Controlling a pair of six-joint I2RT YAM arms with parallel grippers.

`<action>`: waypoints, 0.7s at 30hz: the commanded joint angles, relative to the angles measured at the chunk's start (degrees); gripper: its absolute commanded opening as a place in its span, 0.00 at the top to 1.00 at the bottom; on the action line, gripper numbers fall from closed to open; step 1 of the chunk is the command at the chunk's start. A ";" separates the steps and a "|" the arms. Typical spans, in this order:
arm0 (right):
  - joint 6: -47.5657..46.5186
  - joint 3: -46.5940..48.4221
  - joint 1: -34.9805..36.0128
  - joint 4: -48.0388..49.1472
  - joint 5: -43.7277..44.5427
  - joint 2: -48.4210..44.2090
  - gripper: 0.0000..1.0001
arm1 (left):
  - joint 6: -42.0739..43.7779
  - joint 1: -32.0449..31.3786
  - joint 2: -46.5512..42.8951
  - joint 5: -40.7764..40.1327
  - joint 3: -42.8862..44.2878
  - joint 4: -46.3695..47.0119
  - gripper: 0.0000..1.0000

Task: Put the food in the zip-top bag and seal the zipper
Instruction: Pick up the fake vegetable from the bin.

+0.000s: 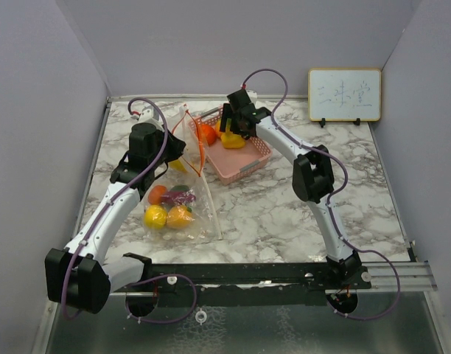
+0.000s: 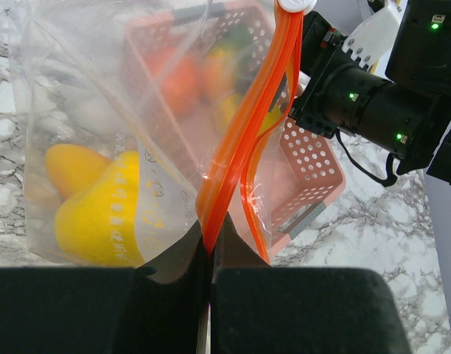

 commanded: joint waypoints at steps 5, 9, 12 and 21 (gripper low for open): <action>-2.02 1.98 0.01 2.30 -3.04 3.07 0.03 | 2.05 0.23 0.68 1.35 2.59 1.27 1.00; -2.76 -3.67 0.04 2.65 -6.37 0.60 0.04 | 2.53 0.22 0.85 0.93 3.19 0.81 1.00; -4.45 -8.96 0.08 4.64 -8.15 -1.82 0.07 | 2.49 0.27 0.90 0.89 3.22 0.71 1.00; -7.30 -15.46 0.10 6.75 -10.84 -7.73 0.55 | 1.93 0.22 0.94 1.31 3.13 0.63 1.00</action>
